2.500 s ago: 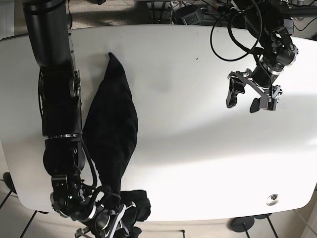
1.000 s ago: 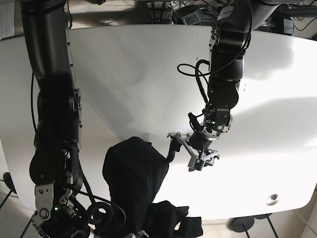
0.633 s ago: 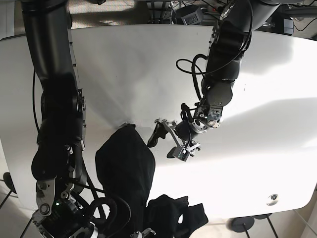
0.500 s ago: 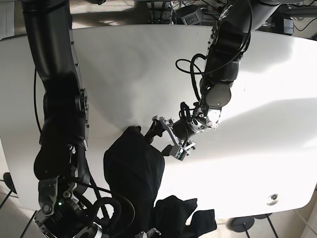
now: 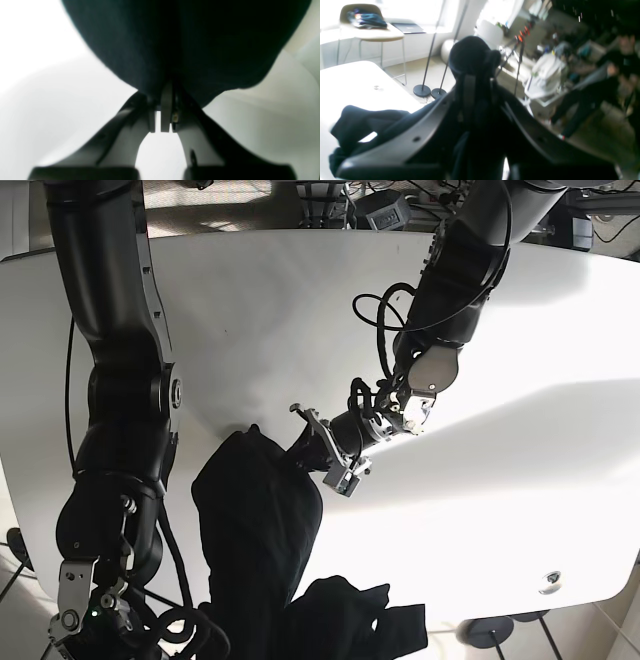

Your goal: Fold the T-shirt properly

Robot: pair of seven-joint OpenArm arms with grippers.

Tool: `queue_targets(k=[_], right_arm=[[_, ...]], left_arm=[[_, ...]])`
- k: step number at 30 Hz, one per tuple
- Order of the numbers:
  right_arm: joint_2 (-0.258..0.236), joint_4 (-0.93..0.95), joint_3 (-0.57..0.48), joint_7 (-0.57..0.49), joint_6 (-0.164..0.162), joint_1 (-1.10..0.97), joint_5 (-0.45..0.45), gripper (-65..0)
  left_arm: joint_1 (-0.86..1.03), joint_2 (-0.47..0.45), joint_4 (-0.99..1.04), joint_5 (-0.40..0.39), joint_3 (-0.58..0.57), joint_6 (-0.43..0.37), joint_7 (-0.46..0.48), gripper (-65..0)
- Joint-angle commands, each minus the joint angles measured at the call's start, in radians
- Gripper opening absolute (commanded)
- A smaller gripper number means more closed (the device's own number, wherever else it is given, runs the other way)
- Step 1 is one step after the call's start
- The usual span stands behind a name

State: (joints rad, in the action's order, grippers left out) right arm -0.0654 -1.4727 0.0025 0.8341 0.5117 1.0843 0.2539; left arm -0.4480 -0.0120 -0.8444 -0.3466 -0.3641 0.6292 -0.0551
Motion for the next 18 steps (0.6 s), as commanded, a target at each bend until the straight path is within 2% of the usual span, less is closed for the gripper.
queue_targets(k=[1,3,5,7,10,14,16,18], right_arm=[[-0.006,0.093,0.055,-0.055,-0.012,0.070,0.006,-62.8],[-0.035,0.162,0.086,-0.091,-0.017,0.072,0.005,-62.8],[-0.058,0.194,0.086,-0.112,-0.060,0.072,0.005,-62.8],[-0.064,0.246,0.086,-0.172,-0.097,0.072,0.005,-62.8],[-0.089,0.393,0.083,-0.282,-0.126,0.093,0.005,-62.8],[-0.092,0.522,0.084,-0.356,-0.150,0.130,0.005,-62.8],[-0.104,0.534,0.086,-0.373,-0.187,0.110,0.006,-62.8],[-0.107,0.530,0.090,-0.373,-0.198,0.056,0.012,-62.6]], left_arm=[[-0.030,-0.036,-0.048,-0.026,0.006,0.010,0.030,-65.0],[-0.008,-0.078,-0.100,-0.026,0.007,0.004,0.021,-65.0],[-0.008,-0.113,-0.149,-0.026,0.033,0.004,-0.019,-65.0],[-0.008,-0.131,-0.183,-0.026,0.106,0.007,-0.052,-65.0],[-0.016,-0.174,-0.227,-0.022,0.253,0.010,-0.114,-65.0],[-0.070,-0.253,-0.292,-0.022,0.340,0.010,-0.177,-65.0],[-0.100,-0.323,-0.338,-0.024,0.383,0.010,-0.219,-65.0],[-0.105,-0.362,-0.347,-0.024,0.414,0.010,-0.229,-65.0]])
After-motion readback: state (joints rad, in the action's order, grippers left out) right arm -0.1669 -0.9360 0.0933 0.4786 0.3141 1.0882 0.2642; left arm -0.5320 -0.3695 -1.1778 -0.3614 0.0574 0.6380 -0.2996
